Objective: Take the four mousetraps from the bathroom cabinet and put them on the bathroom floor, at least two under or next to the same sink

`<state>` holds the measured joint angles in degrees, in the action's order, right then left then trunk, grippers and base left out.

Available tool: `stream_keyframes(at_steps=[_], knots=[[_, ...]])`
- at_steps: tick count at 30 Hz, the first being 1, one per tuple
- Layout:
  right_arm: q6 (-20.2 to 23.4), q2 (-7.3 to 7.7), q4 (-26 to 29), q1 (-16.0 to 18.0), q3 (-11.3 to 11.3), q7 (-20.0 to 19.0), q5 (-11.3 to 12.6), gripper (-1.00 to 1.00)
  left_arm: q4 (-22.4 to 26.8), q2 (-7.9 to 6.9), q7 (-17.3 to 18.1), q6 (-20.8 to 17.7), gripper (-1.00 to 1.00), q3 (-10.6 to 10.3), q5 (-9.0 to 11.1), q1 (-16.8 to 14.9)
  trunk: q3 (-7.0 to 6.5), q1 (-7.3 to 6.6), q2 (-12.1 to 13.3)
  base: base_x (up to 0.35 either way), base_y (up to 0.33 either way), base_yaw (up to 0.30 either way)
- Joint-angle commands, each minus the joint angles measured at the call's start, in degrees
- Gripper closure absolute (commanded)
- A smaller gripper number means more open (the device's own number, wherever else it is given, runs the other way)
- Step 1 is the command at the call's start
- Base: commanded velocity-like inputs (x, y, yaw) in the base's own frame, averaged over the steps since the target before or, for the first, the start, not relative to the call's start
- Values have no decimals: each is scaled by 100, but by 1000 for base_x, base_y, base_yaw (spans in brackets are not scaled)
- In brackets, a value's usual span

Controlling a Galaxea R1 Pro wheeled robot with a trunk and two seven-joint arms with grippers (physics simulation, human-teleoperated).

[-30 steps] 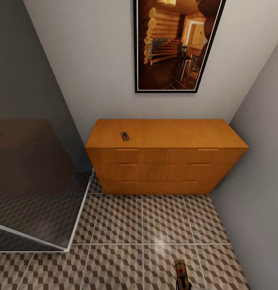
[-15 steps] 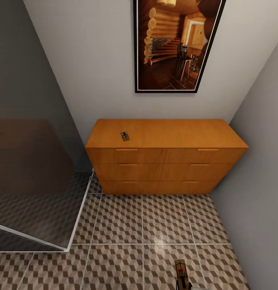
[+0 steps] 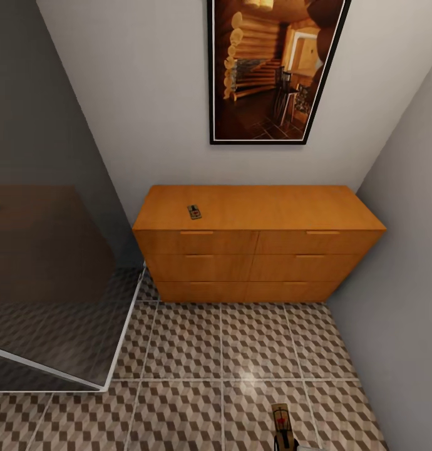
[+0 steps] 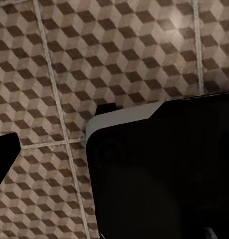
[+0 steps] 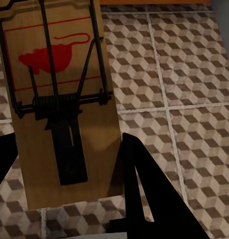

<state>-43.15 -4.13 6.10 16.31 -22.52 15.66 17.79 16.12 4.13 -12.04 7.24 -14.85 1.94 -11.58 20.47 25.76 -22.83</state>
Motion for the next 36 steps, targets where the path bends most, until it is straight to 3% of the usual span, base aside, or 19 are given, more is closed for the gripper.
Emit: stream_keyframes(at_steps=[1,2,14,19,21,25,32,36], knots=[[-18,-2,-4,4,-52,16,49,100,342,-2,-39,-365,-100,-44,22,-3,9,2,-9,0,0,0],[-18,-4,-4,3,-54,16,49,100,1318,0,-36,-1313,-100,-44,13,-3,9,2,-9,0,0,0],[-18,0,-4,3,-52,16,41,100,3333,50,-35,-2991,-100,-44,0,-10,9,2,-9,0,0,0],[-18,0,-4,4,-56,16,39,100,4195,200,-28,-3681,-100,-44,-16,-19,9,2,-9,0,0,0],[-18,0,-4,4,-59,16,33,100,4940,334,-28,-4005,-100,-44,-25,-60,9,2,-9,0,0,0],[-23,0,-4,3,-59,16,32,100,5332,398,-35,-4129,-100,-44,-24,-154,9,2,-9,0,0,0],[-26,0,-4,3,-59,16,26,100,5923,442,-43,-4868,-100,-44,-26,-661,9,2,-9,0,0,0],[-30,0,-4,3,-59,16,29,100,6099,446,-44,-5013,-100,-44,-26,-870,9,2,-9,0,0,0]])
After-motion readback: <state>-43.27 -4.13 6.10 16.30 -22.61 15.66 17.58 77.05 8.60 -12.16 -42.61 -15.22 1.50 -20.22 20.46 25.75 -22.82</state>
